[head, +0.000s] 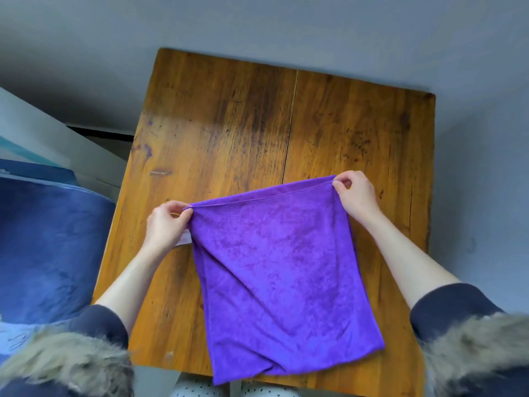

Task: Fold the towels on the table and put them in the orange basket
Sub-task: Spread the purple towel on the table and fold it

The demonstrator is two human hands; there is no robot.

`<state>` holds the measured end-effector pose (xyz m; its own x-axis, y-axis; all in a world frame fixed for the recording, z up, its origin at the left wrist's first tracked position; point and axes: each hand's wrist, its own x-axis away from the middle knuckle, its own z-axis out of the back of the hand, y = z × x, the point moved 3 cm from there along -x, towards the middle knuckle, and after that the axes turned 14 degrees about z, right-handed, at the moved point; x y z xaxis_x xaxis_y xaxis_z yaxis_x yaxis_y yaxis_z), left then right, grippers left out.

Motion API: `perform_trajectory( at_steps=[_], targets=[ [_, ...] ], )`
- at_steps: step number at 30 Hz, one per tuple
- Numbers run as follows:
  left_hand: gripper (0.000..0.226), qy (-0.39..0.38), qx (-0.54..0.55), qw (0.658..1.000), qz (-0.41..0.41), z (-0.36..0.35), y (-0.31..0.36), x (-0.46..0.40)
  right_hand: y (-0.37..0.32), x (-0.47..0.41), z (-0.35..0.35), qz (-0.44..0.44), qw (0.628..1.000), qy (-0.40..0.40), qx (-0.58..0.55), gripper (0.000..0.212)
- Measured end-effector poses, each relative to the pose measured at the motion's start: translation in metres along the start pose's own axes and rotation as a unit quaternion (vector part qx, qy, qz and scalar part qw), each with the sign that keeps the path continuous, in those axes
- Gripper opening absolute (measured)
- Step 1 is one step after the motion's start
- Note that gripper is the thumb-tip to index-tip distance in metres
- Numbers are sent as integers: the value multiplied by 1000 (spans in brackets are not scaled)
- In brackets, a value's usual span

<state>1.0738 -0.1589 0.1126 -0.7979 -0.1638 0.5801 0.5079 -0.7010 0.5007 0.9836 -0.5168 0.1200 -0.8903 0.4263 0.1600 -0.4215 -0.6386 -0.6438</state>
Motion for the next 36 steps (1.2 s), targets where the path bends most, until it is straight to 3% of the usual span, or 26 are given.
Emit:
perform_trajectory(
  at_steps=[3, 12, 15, 17, 19, 23, 28, 36],
  targets=[
    [13, 33, -88, 995, -30, -7, 4, -9, 6, -11, -11, -37, 999, -1, -9, 16],
    [11, -2, -123, 992, -16, -20, 2, -15, 8, -19, -20, -67, 995, -63, -41, 7],
    [15, -11, -59, 998, 22, -20, 4, -14, 2, -18, -23, -82, 990, -78, -84, 12],
    [18, -69, 52, 992, 91, -18, 3, -12, -3, -15, -22, -91, 986, -84, -108, 14],
    [17, -144, 154, 966, 150, -15, 0, -7, -6, -12, -16, -88, 985, -76, -124, 11],
    [10, -238, 234, 920, 206, 3, -5, 2, -16, 0, 10, -84, 983, -40, -157, 9],
    [6, -252, 279, 920, 108, 45, 12, 14, -39, 29, 62, -69, 982, -9, -177, 8],
    [21, -311, 317, 892, -83, 138, 73, 52, -119, 101, 155, 5, 966, 73, -250, 10]
  ],
)
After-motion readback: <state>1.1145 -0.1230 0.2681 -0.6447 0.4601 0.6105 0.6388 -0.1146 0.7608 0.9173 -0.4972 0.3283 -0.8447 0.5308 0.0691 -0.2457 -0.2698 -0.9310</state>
